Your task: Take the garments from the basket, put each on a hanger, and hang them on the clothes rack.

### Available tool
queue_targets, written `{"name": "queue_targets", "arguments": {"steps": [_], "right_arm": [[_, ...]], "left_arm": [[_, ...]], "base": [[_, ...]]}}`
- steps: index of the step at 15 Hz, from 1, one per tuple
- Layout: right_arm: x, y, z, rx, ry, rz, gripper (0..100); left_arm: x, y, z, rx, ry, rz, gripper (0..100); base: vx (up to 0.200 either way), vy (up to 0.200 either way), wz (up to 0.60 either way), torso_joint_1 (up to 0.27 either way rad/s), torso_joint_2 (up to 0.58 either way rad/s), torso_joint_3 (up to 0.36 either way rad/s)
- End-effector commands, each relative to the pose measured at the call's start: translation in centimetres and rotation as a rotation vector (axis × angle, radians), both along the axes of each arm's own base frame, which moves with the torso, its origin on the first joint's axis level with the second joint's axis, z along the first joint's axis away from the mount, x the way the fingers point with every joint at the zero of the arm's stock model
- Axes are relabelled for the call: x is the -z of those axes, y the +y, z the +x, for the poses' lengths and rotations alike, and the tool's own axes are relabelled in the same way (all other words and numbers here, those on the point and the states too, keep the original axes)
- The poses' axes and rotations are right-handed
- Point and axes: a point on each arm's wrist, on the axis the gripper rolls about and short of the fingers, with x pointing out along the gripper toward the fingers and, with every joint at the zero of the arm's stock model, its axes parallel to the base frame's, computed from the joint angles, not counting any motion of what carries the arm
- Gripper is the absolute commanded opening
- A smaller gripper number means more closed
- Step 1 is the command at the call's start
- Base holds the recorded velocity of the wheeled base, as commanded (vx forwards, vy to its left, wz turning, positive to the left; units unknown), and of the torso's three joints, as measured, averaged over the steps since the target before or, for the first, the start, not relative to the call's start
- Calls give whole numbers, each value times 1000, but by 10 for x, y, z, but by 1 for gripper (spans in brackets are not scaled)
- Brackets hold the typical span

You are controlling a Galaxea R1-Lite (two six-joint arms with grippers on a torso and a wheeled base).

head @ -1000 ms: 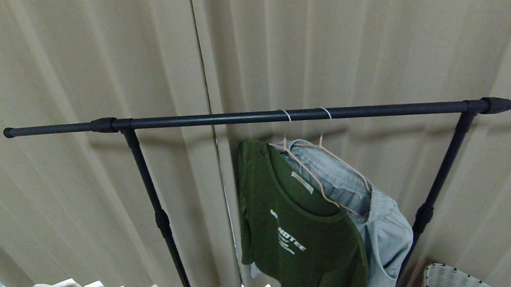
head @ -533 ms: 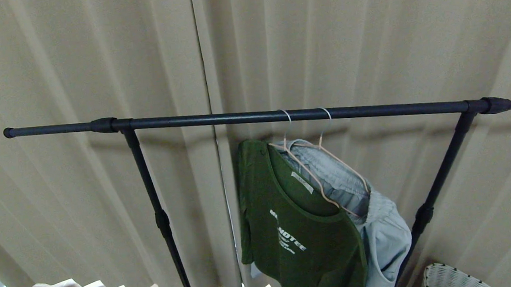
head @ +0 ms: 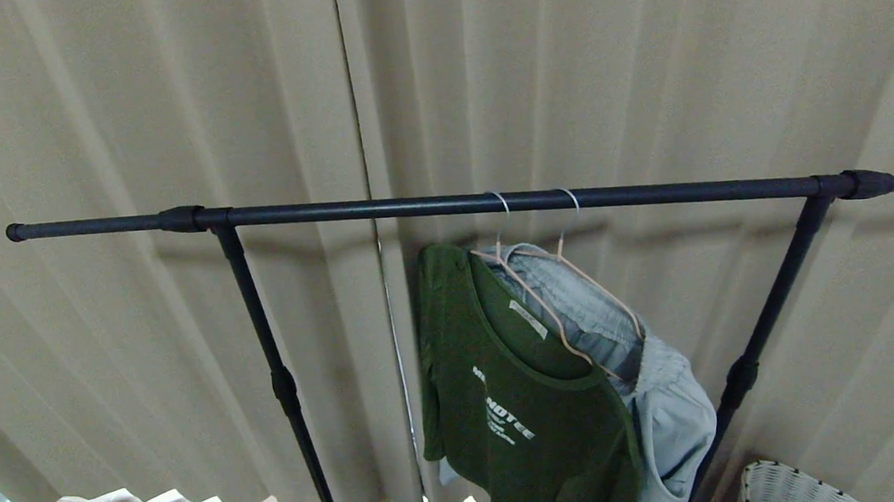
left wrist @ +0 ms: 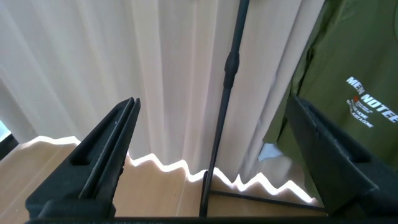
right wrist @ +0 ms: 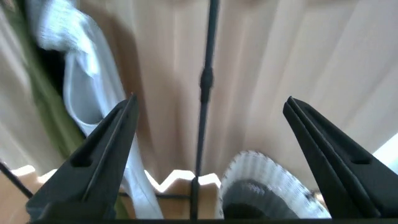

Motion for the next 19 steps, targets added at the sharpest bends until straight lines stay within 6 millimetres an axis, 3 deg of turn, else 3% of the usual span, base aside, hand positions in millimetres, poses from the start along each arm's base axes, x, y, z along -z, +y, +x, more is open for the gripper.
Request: {"name": "queue_targets", "arguments": {"steps": [1,7,12,19], "right_arm": [[1,4,-3,154,-20,4,100],[1,6,-3,-59,-220,29,100],[-4,12,-3,-299,-257,8,100],[-4,12,-3,-299,-255,0,100]], "left_arm": [[0,0,0,1,-6,0,100],[0,0,0,-1,-6,0,100],[0,0,0,1,-6,0,100],[0,0,0,-1,-6,0,100]], "base": [[0,0,0,0,0,0],[0,0,0,0,0,0],[0,0,0,0,0,0],[0,0,0,0,0,0]]}}
